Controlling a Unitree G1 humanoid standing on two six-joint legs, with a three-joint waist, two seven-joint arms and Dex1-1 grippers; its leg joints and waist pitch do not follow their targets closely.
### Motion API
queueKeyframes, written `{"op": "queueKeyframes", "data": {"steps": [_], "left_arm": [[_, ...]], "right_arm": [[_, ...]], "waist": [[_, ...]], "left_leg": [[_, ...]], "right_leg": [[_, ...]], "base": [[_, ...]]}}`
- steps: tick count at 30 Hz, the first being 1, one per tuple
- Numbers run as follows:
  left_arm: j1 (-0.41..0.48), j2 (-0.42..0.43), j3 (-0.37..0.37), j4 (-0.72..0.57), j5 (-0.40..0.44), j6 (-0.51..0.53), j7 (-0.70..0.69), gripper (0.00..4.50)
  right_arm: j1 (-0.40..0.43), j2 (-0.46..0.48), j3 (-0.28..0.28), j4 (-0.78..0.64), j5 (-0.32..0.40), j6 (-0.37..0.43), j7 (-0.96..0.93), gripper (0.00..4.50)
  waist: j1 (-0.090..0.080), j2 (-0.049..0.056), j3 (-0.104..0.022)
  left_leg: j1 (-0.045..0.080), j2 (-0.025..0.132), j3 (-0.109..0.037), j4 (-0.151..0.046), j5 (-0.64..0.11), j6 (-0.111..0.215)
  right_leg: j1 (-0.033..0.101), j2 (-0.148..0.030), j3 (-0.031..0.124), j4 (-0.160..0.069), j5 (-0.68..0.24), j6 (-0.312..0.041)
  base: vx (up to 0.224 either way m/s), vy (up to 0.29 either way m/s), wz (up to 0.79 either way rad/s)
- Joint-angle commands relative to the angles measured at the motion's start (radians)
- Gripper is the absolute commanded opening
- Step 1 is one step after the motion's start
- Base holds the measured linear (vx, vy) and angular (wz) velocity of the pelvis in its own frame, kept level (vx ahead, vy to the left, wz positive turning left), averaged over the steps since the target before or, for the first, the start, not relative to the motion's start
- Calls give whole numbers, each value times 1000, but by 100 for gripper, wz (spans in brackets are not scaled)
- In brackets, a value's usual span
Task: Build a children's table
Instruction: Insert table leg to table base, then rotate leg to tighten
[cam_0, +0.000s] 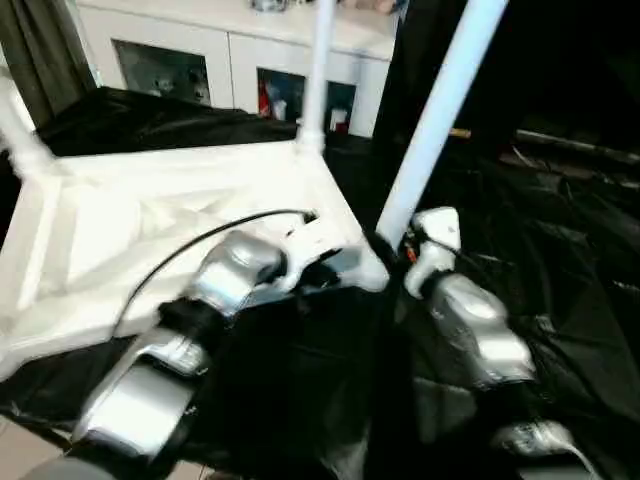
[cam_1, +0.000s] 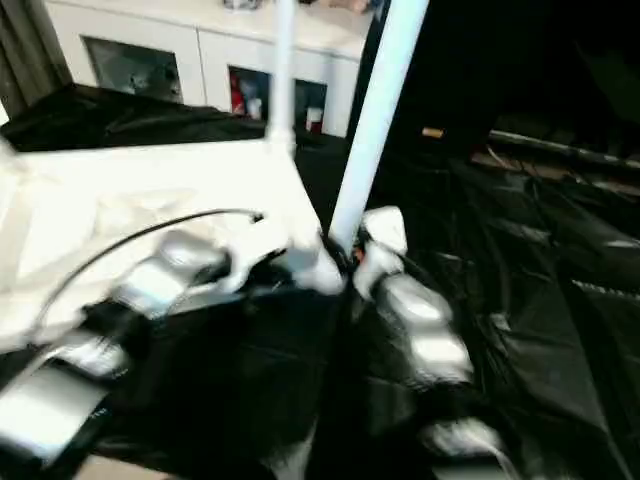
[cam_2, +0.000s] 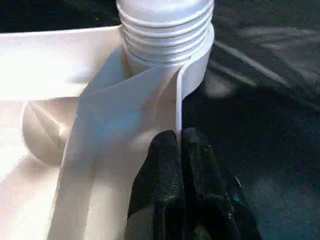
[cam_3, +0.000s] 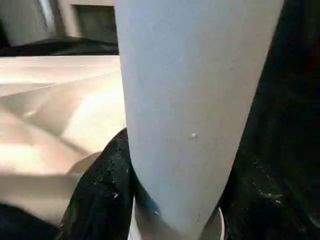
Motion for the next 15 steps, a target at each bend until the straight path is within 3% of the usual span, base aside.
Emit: {"op": "queueKeyframes", "data": {"steps": [1,7,15], "left_arm": [[-37,-14,23,48,23,14,99,0],[-55,-25,12,78,34,9,124,0],[-55,-26,13,95,30,-4,114,0]], "right_arm": [[41,19,10,82,-27,103,-59,187],[39,31,17,80,-57,127,-104,187],[31,29,32,75,-78,127,-122,187]], "waist": [[0,17,-38],[4,15,-39],[2,18,-34]], "left_leg": [[27,45,-21,-75,-370,-40],[20,44,-19,-76,-332,-31],[25,46,-23,-81,-402,-44]], "right_leg": [[0,-82,47,-100,-298,-157],[9,-82,47,-94,-227,-164],[0,-84,47,-105,-324,-144]], "base": [[0,0,0],[0,0,0],[0,0,0]]}}
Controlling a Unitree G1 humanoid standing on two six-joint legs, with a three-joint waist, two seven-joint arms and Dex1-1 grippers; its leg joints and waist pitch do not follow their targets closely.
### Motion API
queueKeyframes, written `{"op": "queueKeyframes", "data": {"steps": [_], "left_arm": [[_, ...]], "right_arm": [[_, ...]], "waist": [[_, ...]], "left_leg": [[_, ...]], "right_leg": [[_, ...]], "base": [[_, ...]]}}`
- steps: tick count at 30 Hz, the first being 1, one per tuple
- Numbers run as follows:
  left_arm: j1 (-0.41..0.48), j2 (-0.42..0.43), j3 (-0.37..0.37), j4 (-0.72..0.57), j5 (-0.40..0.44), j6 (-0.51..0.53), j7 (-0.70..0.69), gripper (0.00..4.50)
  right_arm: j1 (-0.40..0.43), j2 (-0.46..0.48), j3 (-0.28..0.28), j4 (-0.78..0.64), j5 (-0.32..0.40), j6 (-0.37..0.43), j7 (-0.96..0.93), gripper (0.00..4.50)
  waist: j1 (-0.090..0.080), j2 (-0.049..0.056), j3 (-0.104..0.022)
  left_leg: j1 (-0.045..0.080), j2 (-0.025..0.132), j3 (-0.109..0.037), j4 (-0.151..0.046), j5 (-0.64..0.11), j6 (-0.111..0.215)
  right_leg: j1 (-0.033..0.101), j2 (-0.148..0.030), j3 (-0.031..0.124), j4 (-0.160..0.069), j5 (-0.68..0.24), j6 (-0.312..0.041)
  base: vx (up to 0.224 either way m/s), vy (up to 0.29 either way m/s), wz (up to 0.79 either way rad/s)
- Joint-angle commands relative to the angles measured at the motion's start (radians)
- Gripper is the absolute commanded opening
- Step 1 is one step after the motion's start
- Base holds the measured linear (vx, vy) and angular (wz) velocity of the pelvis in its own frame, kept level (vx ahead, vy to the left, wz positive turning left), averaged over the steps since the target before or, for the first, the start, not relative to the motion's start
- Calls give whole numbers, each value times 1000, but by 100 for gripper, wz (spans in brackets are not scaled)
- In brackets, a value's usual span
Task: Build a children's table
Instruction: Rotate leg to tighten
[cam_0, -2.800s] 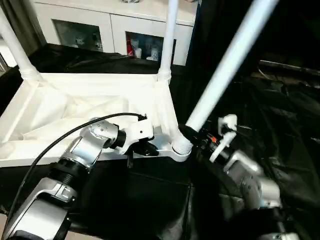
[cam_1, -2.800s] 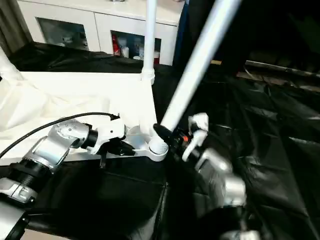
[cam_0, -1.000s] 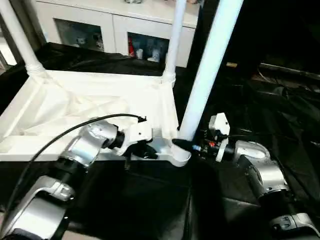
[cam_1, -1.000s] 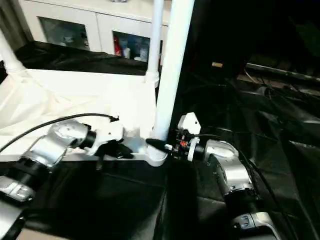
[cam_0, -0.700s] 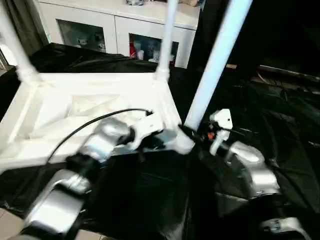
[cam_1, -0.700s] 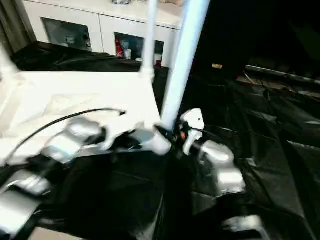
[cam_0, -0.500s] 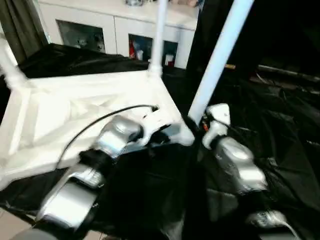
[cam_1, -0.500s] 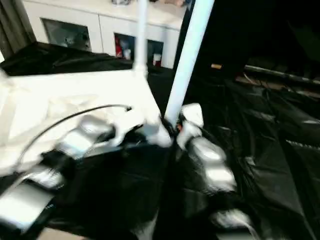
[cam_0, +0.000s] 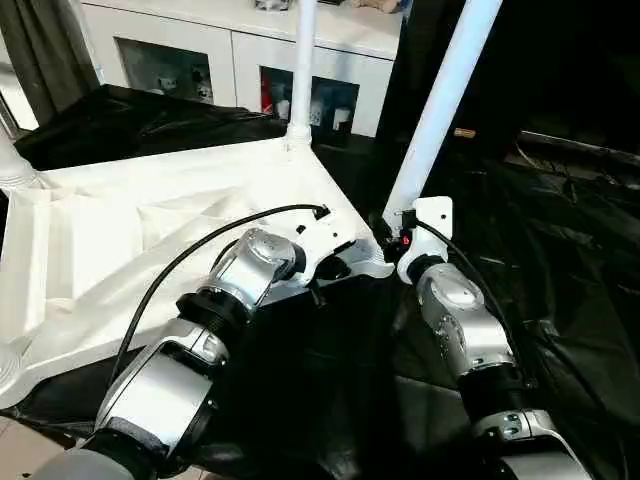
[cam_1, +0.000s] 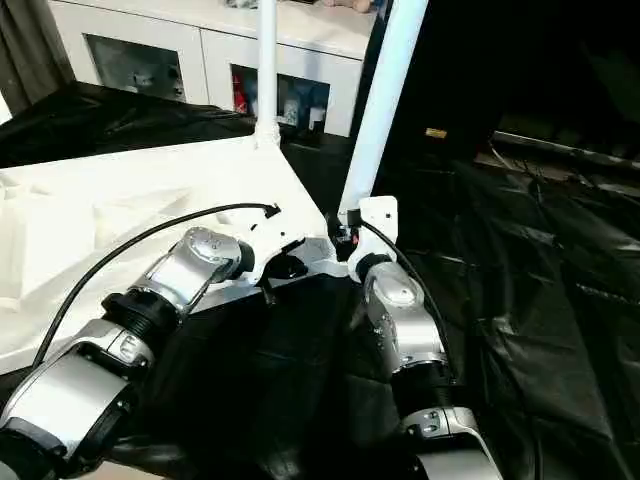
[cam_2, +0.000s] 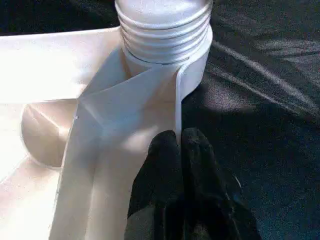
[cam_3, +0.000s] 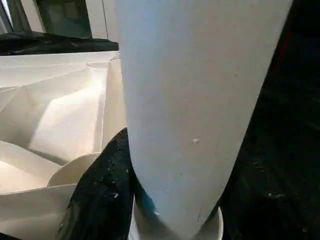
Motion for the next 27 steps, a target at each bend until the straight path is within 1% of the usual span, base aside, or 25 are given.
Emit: {"op": "queueKeyframes", "data": {"steps": [1,3,7,8,9,10,11,12,13,14,15,17,19,20,21,22,24,25,26,27], "left_arm": [[-20,7,11,34,29,5,65,0],[-22,9,9,39,27,-2,59,0],[-24,9,9,43,26,-6,56,0],[-26,9,9,46,26,-7,56,0],[-28,10,10,48,25,-9,53,0],[-28,11,10,47,24,-9,51,0],[-29,12,10,47,24,-10,49,0],[-30,13,9,48,24,-12,48,0],[-31,15,10,51,24,-16,45,0],[-32,15,10,51,24,-17,44,0],[-33,17,10,52,23,-19,41,0],[-34,19,10,53,23,-23,37,0],[-34,20,10,53,23,-25,35,0],[-34,21,10,52,22,-26,34,0],[-34,22,10,49,22,-30,31,0],[-34,22,10,49,22,-30,31,0],[-30,28,6,40,18,-46,12,0],[-28,30,5,37,16,-53,5,0],[-25,32,5,33,14,-58,0,0],[-23,34,4,31,14,-59,-3,0]], "right_arm": [[53,0,35,80,-30,83,-2,187],[48,2,31,87,-38,86,-12,187],[43,1,20,92,-31,89,-15,187],[42,1,19,93,-31,89,-14,222],[39,0,15,94,-24,89,-10,243],[37,0,14,94,-22,90,-7,243],[35,-2,13,95,-21,89,-4,260],[33,-2,13,97,-21,88,-3,260],[27,-6,14,98,-19,84,5,262],[26,-7,14,99,-19,84,6,273],[22,-10,13,98,-18,79,12,281],[17,-18,16,92,-15,65,34,307],[16,-22,17,89,-15,57,44,315],[18,-24,18,84,-12,53,53,340],[21,-28,18,72,-4,46,73,340],[21,-28,18,71,-4,45,74,351],[36,-47,23,30,14,14,137,360],[41,-55,25,18,15,6,151,374],[46,-67,26,7,13,-6,162,384],[47,-73,25,4,13,-15,171,384]], "waist": [[-3,17,-34],[-3,19,-33],[-5,17,-32],[-5,18,-32],[-5,17,-32],[-5,18,-31],[-5,17,-31],[-6,18,-31],[-7,18,-33],[-7,15,-34],[-7,17,-32],[-8,19,-31],[-7,17,-31],[-7,17,-34],[-7,16,-35],[-6,16,-36],[-3,15,-44],[-3,14,-45],[0,16,-53],[0,15,-54]], "left_leg": [[23,46,-24,-79,-403,-45],[23,46,-24,-80,-408,-46],[23,46,-25,-81,-420,-47],[23,46,-26,-81,-424,-48],[24,47,-26,-81,-427,-48],[24,47,-26,-81,-431,-48],[23,47,-27,-82,-436,-49],[24,46,-27,-81,-438,-49],[23,46,-27,-81,-436,-50],[19,47,-27,-81,-421,-48],[20,46,-26,-82,-415,-44],[20,47,-25,-82,-412,-43],[20,47,-24,-81,-407,-39],[16,47,-23,-81,-380,-35],[15,47,-22,-80,-365,-33],[13,47,-22,-79,-350,-30],[6,47,-17,-72,-255,-2],[4,46,-16,-68,-228,7],[1,44,-14,-59,-132,36],[1,44,-12,-56,-108,49]], "right_leg": [[0,-84,48,-105,-331,-142],[-2,-85,49,-107,-340,-138],[-4,-84,48,-108,-358,-131],[-5,-85,49,-109,-363,-131],[-6,-86,49,-110,-368,-130],[-6,-86,49,-110,-373,-129],[-6,-86,48,-111,-382,-126],[-7,-85,49,-112,-388,-127],[-7,-86,49,-111,-382,-129],[-2,-86,49,-110,-361,-129],[-5,-85,49,-109,-348,-133],[-4,-86,49,-109,-344,-138],[-3,-86,49,-109,-340,-142],[2,-86,49,-106,-309,-149],[3,-86,50,-103,-288,-152],[6,-86,49,-101,-266,-156],[18,-83,47,-86,-113,-183],[20,-82,47,-82,-73,-191],[27,-80,45,-64,82,-215],[27,-79,44,-60,127,-226]], "base": [[0,0,0],[0,0,0],[0,0,0],[0,0,0],[0,0,0],[0,0,0],[0,0,0],[0,0,0],[0,0,0],[0,0,0],[0,0,0],[0,0,0],[0,0,0],[0,0,0],[0,0,0],[0,0,0],[0,0,0],[0,0,0],[0,0,0],[0,0,0]]}}
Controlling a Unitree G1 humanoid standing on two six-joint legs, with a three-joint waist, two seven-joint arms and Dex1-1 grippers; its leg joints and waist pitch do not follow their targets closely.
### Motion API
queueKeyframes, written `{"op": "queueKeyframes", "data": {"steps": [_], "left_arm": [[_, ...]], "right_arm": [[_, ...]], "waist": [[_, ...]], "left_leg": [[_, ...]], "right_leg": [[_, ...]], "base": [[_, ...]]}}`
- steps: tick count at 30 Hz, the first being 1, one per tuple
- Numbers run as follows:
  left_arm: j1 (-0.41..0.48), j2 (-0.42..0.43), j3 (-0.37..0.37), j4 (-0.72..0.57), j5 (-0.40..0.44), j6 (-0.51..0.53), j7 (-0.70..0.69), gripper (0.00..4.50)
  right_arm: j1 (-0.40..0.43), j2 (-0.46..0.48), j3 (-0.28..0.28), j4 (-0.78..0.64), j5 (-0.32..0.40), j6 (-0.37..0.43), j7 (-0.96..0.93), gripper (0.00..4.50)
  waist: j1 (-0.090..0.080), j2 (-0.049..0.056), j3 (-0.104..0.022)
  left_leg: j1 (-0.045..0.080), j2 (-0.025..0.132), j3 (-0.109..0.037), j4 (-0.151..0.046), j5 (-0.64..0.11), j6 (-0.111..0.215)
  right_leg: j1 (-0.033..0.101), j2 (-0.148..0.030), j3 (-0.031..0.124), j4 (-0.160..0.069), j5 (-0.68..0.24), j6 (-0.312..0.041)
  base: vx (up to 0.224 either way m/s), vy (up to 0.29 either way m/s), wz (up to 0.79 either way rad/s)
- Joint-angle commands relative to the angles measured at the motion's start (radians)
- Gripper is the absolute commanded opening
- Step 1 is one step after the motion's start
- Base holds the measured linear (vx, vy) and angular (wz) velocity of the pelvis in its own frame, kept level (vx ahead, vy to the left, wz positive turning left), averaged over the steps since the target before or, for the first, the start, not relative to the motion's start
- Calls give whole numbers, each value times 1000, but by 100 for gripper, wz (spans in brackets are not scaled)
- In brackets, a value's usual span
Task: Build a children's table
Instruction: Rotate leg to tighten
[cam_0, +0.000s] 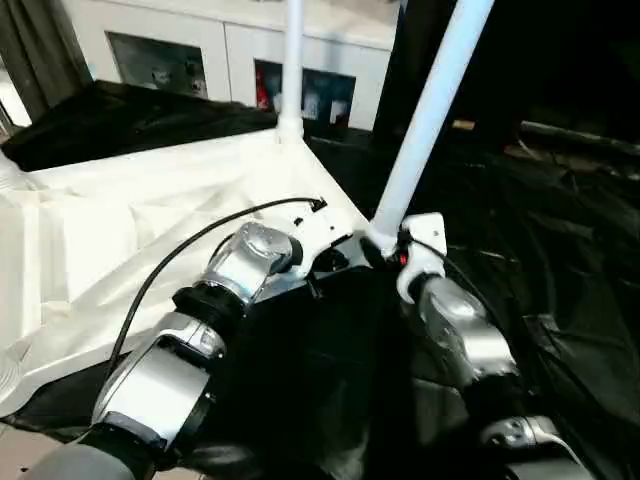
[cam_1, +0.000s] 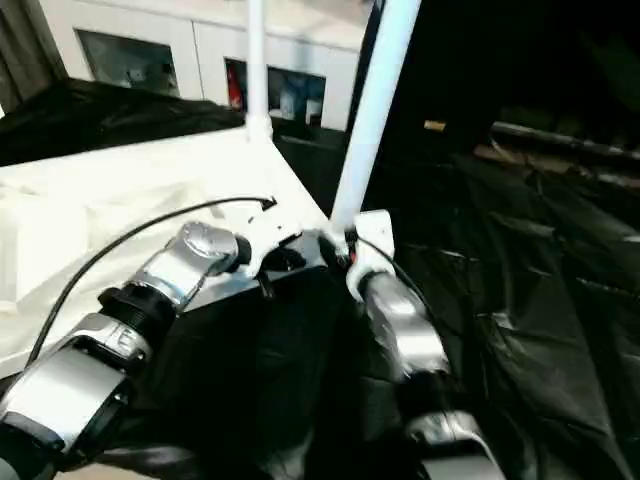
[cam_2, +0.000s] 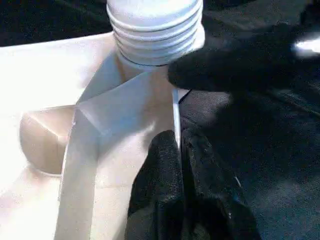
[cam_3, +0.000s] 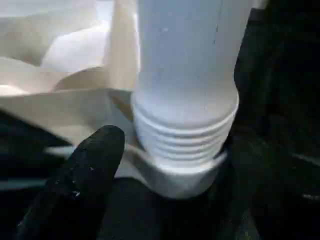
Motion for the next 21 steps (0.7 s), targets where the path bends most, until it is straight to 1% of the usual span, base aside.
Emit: {"op": "queueKeyframes", "data": {"steps": [1,2,3,4,5,9,11,15,16,17,18,19,20,21], "left_arm": [[5,10,-17,10,20,3,-6,0],[5,10,-17,10,20,3,-6,0],[9,13,-18,5,19,-2,-13,0],[13,17,-20,-1,18,-9,-23,0],[17,20,-20,-7,17,-10,-29,0],[32,30,-23,-31,13,-24,-61,0],[47,46,-31,-53,9,-55,-99,0],[62,58,-33,-70,-2,-77,-137,0],[70,66,-32,-80,-11,-90,-158,0],[83,82,-35,-93,-17,-110,-191,0],[87,87,-36,-98,-18,-119,-202,0],[92,94,-38,-105,-20,-131,-215,0],[121,119,-44,-149,-44,-183,-297,0],[132,127,-46,-166,-53,-196,-324,0]], "right_arm": [[3,-18,5,-29,9,-19,29,393],[3,-18,5,-29,9,-19,29,400],[5,-29,0,-37,17,-27,49,407],[9,-38,-5,-49,27,-31,72,407],[13,-47,-7,-59,30,-36,86,407],[30,-86,-10,-90,32,-58,136,407],[41,-125,-21,-115,47,-52,184,407],[51,-166,-23,-139,62,-35,245,407],[58,-189,-19,-156,76,-9,288,407],[72,-225,-14,-185,100,29,361,407],[76,-235,-10,-194,105,36,381,407],[82,-247,-4,-206,112,45,407,407],[107,-303,29,-260,141,67,523,407],[115,-321,41,-278,150,73,559,407]], "waist": [[4,7,-61],[5,7,-58],[6,8,-58],[5,8,-57],[7,8,-54],[8,7,-53],[9,5,-53],[11,4,-54],[11,6,-54],[15,3,-55],[15,3,-55],[17,4,-57],[18,3,-57],[21,1,-56]], "left_leg": [[19,42,-11,-52,-93,60],[18,41,-10,-51,-87,75],[20,42,-9,-50,-100,80],[20,43,-9,-50,-110,81],[22,46,-9,-53,-137,77],[23,47,-9,-52,-153,69],[24,45,-7,-51,-153,70],[22,44,-7,-49,-131,77],[22,45,-8,-49,-132,82],[21,45,-7,-45,-123,96],[21,45,-7,-45,-123,96],[22,46,-6,-44,-110,105],[22,45,-7,-43,-112,107],[20,46,-7,-43,-119,114]], "right_leg": [[45,-79,44,-57,147,-234],[47,-81,43,-56,161,-248],[46,-82,43,-58,142,-256],[47,-83,43,-59,128,-258],[46,-83,43,-63,75,-256],[47,-83,45,-66,39,-250],[46,-82,46,-68,25,-248],[48,-80,44,-63,50,-248],[49,-80,43,-62,57,-252],[53,-79,44,-60,81,-256],[53,-79,44,-60,81,-256],[51,-79,44,-56,108,-259],[52,-79,43,-56,110,-263],[54,-80,44,-56,110,-261]], "base": [[0,0,0],[0,0,0],[0,0,0],[0,0,0],[0,0,0],[0,0,0],[0,0,0],[0,0,0],[0,0,0],[0,0,0],[0,0,0],[0,0,0],[0,0,0],[0,0,0]]}}
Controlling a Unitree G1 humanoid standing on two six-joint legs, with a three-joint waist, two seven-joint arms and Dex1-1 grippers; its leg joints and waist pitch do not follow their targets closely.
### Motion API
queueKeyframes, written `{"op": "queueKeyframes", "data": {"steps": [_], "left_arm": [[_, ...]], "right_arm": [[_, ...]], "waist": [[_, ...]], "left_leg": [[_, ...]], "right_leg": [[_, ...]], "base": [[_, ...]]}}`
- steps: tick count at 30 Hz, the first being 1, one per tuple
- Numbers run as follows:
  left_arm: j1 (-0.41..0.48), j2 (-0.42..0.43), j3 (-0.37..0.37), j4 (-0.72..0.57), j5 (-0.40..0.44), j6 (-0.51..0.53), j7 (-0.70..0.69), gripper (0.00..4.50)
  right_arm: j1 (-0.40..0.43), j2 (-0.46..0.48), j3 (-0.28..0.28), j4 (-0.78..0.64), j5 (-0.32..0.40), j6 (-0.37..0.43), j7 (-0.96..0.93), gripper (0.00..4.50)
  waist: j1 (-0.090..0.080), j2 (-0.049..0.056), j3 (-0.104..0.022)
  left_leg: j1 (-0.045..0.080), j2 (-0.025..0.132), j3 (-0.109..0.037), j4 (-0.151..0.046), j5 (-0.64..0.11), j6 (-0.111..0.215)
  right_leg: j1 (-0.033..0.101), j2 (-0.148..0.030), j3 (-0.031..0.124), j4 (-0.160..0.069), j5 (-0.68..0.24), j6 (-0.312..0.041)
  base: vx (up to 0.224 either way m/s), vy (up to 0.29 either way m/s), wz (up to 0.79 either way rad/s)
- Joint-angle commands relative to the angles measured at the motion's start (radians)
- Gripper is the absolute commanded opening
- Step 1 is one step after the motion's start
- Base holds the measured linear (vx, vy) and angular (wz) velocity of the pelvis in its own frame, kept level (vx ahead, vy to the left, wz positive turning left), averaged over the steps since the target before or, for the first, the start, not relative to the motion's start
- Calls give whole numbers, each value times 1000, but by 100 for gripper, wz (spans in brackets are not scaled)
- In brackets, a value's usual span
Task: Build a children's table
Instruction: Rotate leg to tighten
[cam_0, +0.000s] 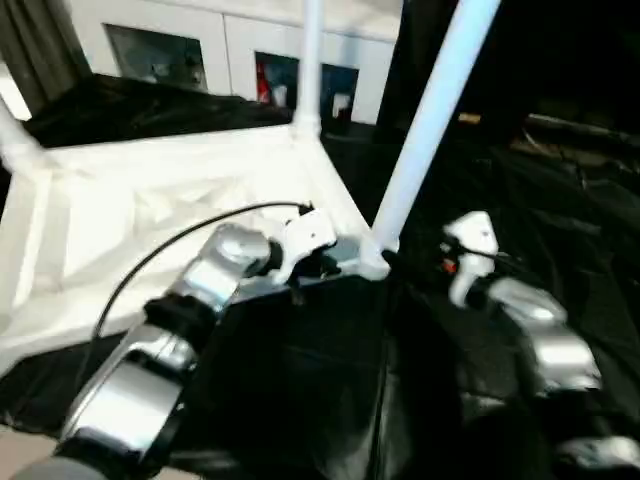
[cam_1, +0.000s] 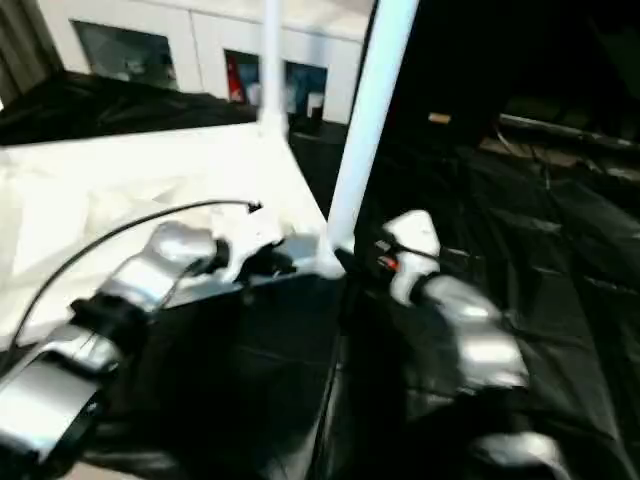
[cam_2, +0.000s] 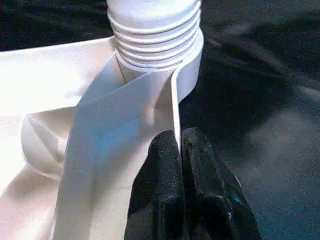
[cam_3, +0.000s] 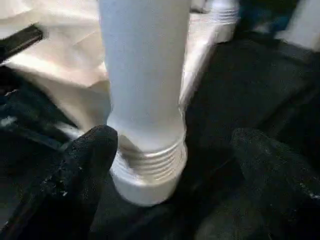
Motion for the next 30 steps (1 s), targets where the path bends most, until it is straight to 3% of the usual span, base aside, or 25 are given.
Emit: {"op": "queueKeyframes", "data": {"steps": [1,4,8,16,26,30], "left_arm": [[39,14,-32,-57,-29,-56,-114,0],[64,31,-37,-92,-40,-75,-152,0],[96,62,-51,-147,-63,-100,-226,0],[129,92,-63,-204,-66,-103,-277,0],[126,104,-66,-208,-53,-103,-279,0],[124,107,-64,-204,-51,-104,-281,0]], "right_arm": [[20,-49,34,-69,40,29,125,407],[24,-82,55,-92,42,33,184,407],[13,-110,78,-92,21,23,232,407],[31,-155,161,-111,-42,-10,302,407],[12,-123,172,-80,-45,-13,283,407],[12,-111,178,-74,-49,-11,281,371]], "waist": [[7,-2,-61],[8,0,-61],[13,2,-59],[17,-5,-60],[19,-1,-64],[19,0,-65]], "left_leg": [[21,46,-9,-47,-125,108],[25,49,-8,-48,-139,103],[31,52,-7,-51,-171,66],[27,47,-4,-47,-153,70],[27,46,-5,-42,-125,81],[26,45,-5,-41,-127,76]], "right_leg": [[54,-81,42,-55,109,-260],[46,-80,40,-56,76,-267],[40,-80,41,-60,-6,-260],[42,-81,41,-57,1,-245],[44,-78,39,-48,51,-260],[45,-78,39,-47,51,-259]], "base": [[0,0,0],[0,0,0],[0,0,0],[0,0,0],[0,0,0],[0,0,0]]}}
